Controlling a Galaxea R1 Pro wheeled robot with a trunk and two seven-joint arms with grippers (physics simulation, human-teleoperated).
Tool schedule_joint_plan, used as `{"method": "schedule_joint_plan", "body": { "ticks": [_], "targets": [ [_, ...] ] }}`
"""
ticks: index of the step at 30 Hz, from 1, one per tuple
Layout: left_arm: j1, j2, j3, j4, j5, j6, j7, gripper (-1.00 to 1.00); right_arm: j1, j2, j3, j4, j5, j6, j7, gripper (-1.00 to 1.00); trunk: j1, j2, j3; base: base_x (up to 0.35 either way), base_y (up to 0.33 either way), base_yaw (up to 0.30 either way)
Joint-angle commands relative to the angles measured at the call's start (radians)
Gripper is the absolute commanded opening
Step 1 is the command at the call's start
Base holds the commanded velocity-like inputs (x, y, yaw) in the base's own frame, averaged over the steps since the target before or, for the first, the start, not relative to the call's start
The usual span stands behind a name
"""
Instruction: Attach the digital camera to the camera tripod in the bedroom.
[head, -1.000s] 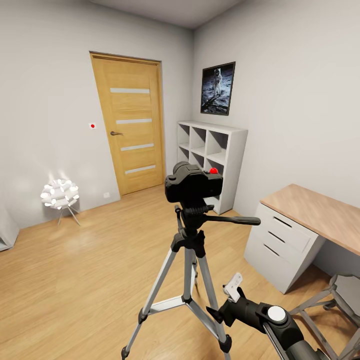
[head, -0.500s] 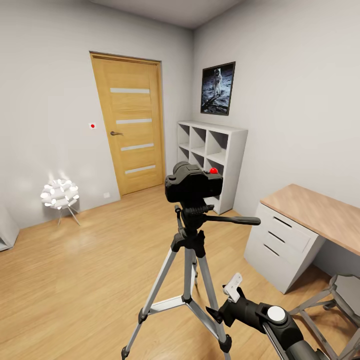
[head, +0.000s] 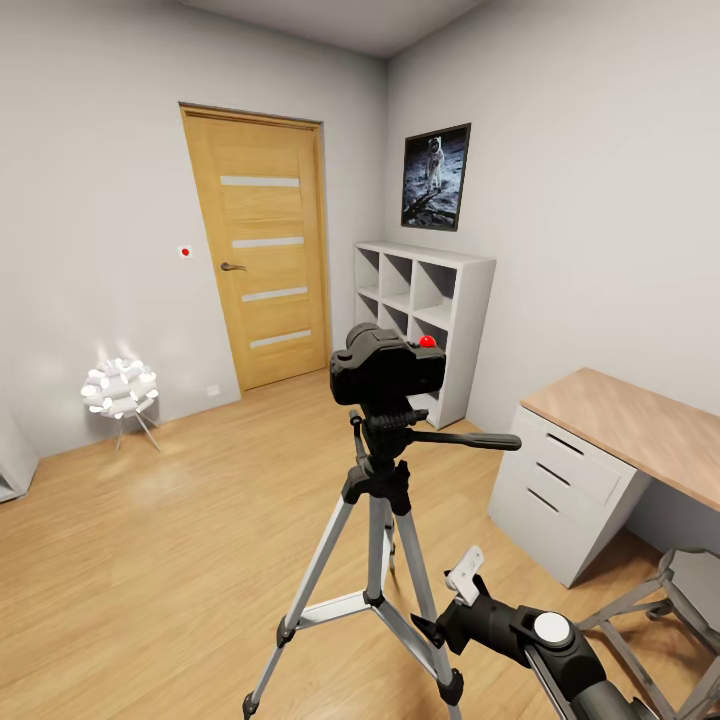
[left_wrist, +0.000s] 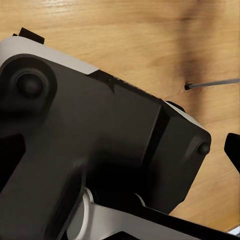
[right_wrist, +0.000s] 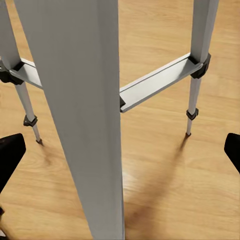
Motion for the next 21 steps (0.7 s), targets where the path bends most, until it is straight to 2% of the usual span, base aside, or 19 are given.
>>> {"method": "schedule_joint_plan", "body": {
  "ticks": [1,21],
  "targets": [
    [-0.001,0.0,-0.004,0.001,0.011,0.008,-0.004,1.0,-0.001,0.0,0.001,-0.002,0.009,0.003,0.005,1.0,0.0,-0.001,-0.002,0.0,0.0,0.0],
    [-0.001,0.0,-0.004,0.001,0.011,0.008,-0.004,1.0,-0.001,-0.004,-0.002,-0.028,0.009,0.006,0.007,1.0,0.0,-0.001,-0.002,0.0,0.0,0.0]
  ]
}}
